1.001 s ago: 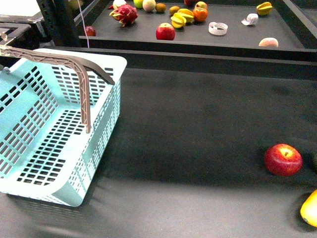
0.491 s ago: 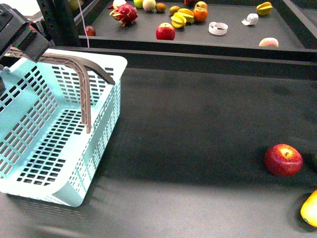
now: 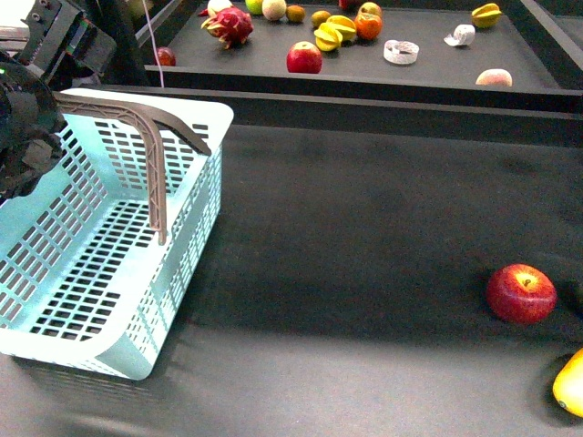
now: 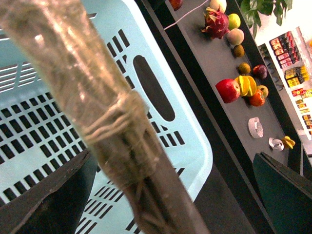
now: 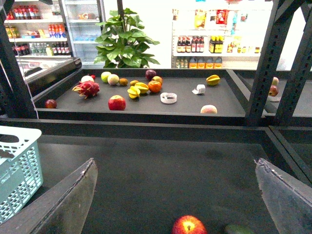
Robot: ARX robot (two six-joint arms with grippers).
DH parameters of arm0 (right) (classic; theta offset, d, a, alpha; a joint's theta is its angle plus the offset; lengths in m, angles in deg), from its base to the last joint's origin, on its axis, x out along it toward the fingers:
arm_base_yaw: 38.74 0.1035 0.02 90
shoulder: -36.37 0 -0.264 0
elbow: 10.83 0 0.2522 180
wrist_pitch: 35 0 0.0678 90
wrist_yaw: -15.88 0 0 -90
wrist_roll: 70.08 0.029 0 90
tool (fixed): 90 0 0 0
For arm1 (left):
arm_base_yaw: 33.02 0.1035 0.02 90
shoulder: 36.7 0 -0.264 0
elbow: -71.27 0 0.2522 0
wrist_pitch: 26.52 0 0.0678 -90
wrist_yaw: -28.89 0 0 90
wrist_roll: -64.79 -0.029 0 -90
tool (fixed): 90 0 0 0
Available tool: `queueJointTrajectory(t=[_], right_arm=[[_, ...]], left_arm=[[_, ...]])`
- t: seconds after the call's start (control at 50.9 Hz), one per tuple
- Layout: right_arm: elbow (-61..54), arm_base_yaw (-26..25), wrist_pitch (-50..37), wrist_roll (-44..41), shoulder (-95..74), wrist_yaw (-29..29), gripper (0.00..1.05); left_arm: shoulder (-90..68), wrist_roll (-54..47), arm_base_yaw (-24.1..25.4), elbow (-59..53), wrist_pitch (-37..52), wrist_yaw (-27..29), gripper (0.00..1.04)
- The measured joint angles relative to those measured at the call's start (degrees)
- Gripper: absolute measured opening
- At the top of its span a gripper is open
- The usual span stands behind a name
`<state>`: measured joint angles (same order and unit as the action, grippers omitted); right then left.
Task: Pick mango with right arm and hold basket with left
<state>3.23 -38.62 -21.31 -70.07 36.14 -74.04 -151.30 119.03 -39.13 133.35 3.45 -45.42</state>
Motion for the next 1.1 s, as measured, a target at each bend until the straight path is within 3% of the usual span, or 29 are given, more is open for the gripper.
queueJointTrajectory(t=[0.353,0.53,0.805,1.1], right_arm=[[0.0,0.0,0.0,0.0,0.0,0.0,0.97],[0.0,0.0,0.0,0.0,0.0,0.0,0.97],[0.0,0.0,0.0,0.0,0.0,0.0,0.97],[0.0,0.0,0.0,0.0,0.0,0.0,0.97]], left_arm=[[-1.2,0.9,0.0,1.9,-2.3,-2.1,0.34],[-1.2,3.8,-0.5,2.7,-3.3,-4.0,0.14],[1.7,-0.2,-1.1,-0.1,-2.8,-5.0,0.1],[13.3,-10.7,-3.4,-9.7,0.6,-10.8,0.1]])
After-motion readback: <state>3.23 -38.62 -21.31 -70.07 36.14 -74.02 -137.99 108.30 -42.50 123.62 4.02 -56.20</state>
